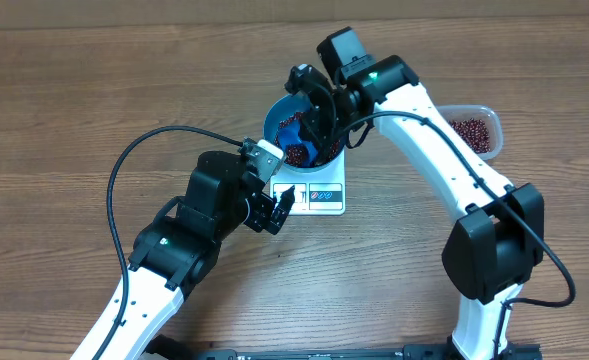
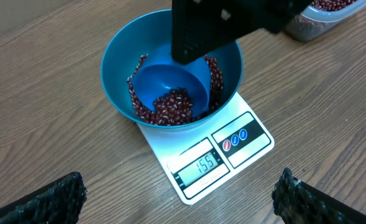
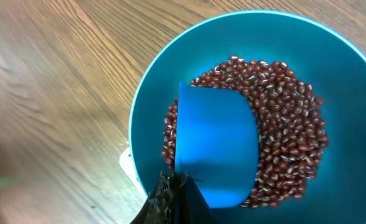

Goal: Scoop item into bowl and weigh 150g on scale

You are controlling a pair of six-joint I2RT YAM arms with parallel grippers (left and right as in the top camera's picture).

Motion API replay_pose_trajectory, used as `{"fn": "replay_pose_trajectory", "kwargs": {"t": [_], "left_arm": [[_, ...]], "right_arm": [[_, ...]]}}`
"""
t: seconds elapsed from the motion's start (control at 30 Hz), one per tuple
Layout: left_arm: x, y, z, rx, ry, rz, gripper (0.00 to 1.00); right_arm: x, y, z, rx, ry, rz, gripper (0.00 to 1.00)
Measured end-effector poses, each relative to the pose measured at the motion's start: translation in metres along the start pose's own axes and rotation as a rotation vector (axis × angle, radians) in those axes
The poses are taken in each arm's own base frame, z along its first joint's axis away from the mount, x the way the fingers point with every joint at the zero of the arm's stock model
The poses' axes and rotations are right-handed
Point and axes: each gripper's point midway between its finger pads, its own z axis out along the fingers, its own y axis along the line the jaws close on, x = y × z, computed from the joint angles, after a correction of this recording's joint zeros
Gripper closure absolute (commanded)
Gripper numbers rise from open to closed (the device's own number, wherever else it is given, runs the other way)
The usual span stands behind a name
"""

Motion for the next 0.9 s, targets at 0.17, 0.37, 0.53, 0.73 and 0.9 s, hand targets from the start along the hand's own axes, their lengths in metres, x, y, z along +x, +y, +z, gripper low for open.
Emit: {"fn": "replay_pose_trajectory", "kwargs": {"t": [0.17, 0.37, 0.53, 0.73, 0.9], "left_arm": [[0.0, 0.0, 0.0, 0.0, 0.0, 0.0, 0.0], [0.0, 0.0, 0.0, 0.0, 0.0, 0.0, 0.01], [0.0, 0.0, 0.0, 0.0, -0.001, 0.0, 0.0], [0.0, 0.0, 0.0, 0.0, -0.002, 0.0, 0.0], [-0.001, 0.0, 0.0, 0.0, -0.004, 0.0, 0.01]], "right_arm": [[-0.002, -0.005, -0.009, -0.083, -0.037, 0.072, 0.96], [-0.003, -0.015, -0.017, -0.117, -0.063, 0.133, 0.96], [-0.007, -0.021, -0.02, -0.118, -0.086, 0.144, 0.96], [-0.011, -0.021, -0.021, -0.123, -0.102, 0.138, 0.96], [-0.014, -0.02, -0.023, -0.125, -0.112, 0.133, 0.96]]}}
